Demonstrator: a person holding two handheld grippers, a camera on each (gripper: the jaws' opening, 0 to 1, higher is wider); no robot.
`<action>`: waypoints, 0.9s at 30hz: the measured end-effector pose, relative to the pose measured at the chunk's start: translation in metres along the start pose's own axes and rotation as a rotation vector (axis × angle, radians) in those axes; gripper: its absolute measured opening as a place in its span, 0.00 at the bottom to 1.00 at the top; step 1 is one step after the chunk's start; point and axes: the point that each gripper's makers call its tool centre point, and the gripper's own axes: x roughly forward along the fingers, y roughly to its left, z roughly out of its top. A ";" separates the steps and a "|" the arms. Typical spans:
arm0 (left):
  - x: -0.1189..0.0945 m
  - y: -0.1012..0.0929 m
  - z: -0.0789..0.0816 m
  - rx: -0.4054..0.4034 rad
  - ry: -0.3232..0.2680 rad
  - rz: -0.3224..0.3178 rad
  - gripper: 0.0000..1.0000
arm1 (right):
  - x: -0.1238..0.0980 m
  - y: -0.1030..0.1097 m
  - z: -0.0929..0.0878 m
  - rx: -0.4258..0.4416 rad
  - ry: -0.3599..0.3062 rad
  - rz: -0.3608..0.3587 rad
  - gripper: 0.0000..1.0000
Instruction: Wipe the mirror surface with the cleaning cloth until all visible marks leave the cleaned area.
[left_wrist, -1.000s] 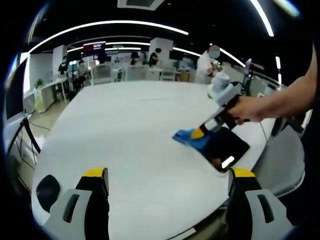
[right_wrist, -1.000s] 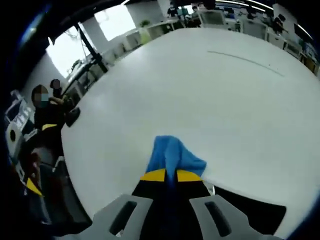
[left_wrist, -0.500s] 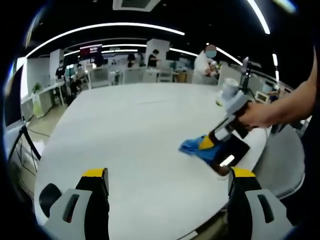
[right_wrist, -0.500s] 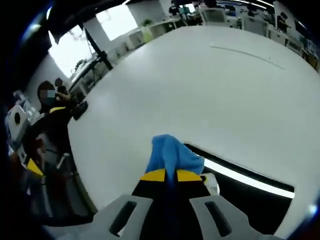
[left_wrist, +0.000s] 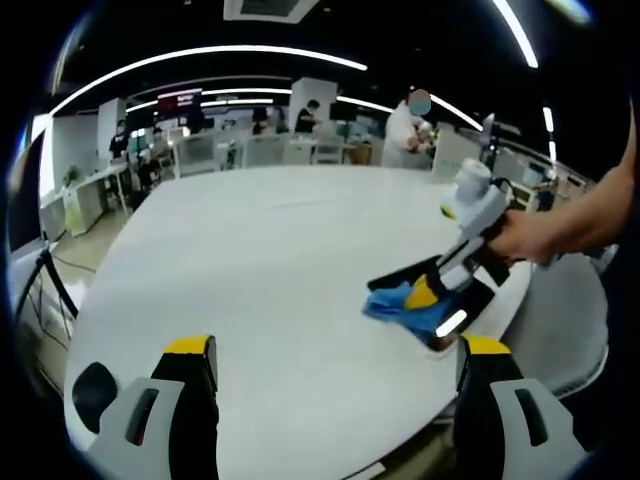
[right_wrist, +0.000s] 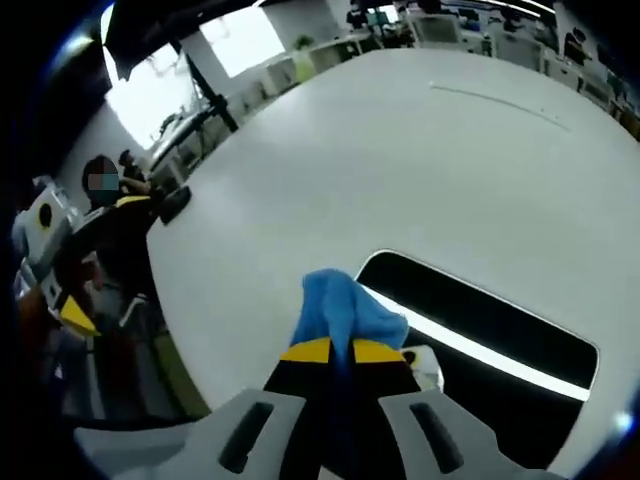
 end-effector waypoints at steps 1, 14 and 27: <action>0.000 0.000 0.000 -0.001 0.000 0.001 1.00 | -0.001 -0.001 -0.001 0.001 -0.001 0.000 0.00; 0.007 -0.007 0.003 0.007 0.002 -0.009 1.00 | -0.034 -0.051 -0.025 0.064 -0.035 -0.025 0.00; 0.017 -0.015 0.009 0.019 0.003 -0.028 1.00 | -0.066 -0.102 -0.048 0.114 -0.050 -0.076 0.00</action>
